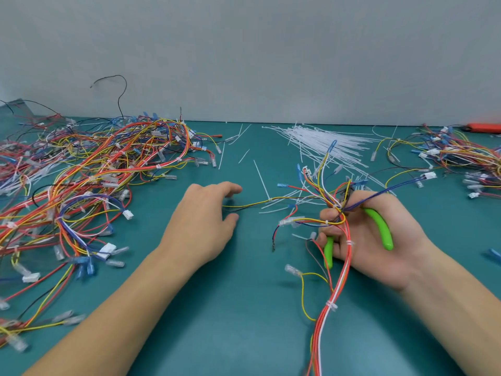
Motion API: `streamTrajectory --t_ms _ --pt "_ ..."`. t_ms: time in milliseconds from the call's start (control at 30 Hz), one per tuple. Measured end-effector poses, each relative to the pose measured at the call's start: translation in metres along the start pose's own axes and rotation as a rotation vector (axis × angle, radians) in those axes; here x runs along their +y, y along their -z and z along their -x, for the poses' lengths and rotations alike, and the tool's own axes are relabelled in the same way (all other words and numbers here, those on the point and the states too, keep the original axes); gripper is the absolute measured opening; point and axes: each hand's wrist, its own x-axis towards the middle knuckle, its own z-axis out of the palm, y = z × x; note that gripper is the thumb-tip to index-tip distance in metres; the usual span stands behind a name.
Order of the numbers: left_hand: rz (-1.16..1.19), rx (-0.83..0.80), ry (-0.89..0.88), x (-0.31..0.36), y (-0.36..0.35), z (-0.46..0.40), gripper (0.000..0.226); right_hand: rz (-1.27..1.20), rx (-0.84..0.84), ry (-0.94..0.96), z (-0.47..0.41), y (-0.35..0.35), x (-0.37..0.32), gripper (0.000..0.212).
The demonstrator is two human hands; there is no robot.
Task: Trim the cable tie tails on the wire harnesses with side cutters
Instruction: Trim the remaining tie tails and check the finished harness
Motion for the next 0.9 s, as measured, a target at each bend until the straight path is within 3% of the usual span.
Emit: streamTrajectory --t_ms 167,367,467,633,733,833,900 --pt "0.003 -0.017 0.056 -0.003 0.003 -0.003 0.018 0.110 0.111 0.062 0.000 0.000 -0.005 0.015" --pt "0.025 -0.075 0.154 0.005 0.008 0.000 0.013 0.235 0.205 0.065 0.002 0.005 -0.017 0.015" --pt "0.011 -0.069 0.172 0.006 0.009 0.000 0.007 0.273 0.329 0.122 0.005 0.007 -0.023 0.019" --pt "-0.129 -0.076 0.173 0.006 0.010 0.000 0.006 0.030 0.679 0.459 0.010 0.016 -0.039 0.015" --pt "-0.232 0.004 0.139 0.003 0.009 0.000 0.022 -0.014 0.717 0.651 0.018 0.013 -0.045 0.005" --pt "-0.267 0.100 0.034 0.011 -0.001 -0.002 0.042 0.126 0.709 0.851 0.020 0.005 -0.041 0.019" --pt "-0.181 0.074 -0.013 0.022 -0.014 -0.007 0.044 0.325 0.720 1.038 0.022 -0.006 -0.034 0.028"
